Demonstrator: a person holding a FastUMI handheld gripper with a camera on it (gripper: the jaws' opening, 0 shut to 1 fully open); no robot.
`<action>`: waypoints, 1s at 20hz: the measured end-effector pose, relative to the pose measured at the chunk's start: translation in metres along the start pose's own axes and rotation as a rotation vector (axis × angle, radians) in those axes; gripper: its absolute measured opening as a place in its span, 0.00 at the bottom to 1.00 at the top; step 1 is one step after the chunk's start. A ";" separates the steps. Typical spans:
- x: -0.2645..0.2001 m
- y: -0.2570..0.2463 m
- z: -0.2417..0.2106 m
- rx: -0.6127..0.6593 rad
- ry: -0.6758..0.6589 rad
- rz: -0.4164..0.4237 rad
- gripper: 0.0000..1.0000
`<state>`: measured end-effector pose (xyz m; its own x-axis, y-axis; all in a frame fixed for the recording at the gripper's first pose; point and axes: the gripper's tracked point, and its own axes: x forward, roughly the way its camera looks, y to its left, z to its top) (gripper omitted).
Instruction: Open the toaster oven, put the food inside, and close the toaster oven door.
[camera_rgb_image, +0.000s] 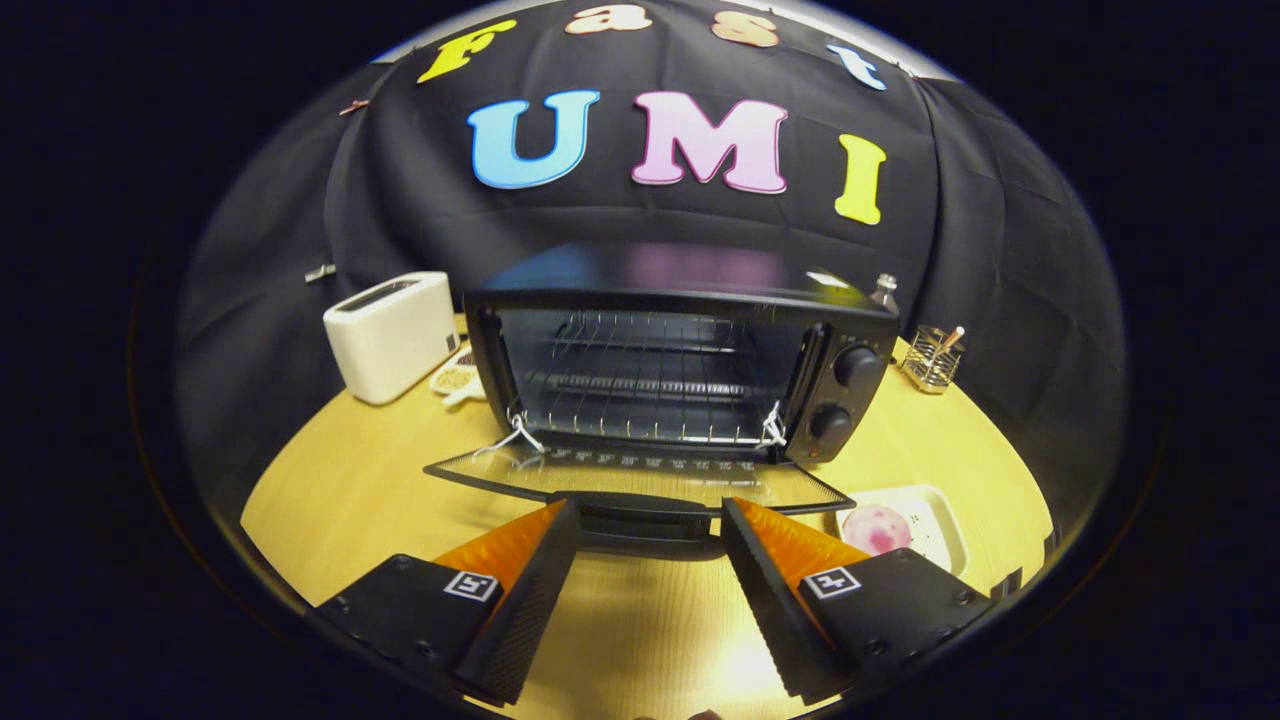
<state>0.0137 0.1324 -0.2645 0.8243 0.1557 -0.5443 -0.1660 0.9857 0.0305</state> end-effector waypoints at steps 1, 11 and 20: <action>0.001 0.002 -0.013 -0.037 0.028 0.015 0.95; -0.025 -0.045 0.006 -0.017 -0.008 0.056 0.98; -0.037 -0.224 0.026 -0.030 0.053 -0.061 0.98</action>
<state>0.0345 -0.0923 -0.2298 0.8037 0.0905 -0.5881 -0.1329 0.9907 -0.0292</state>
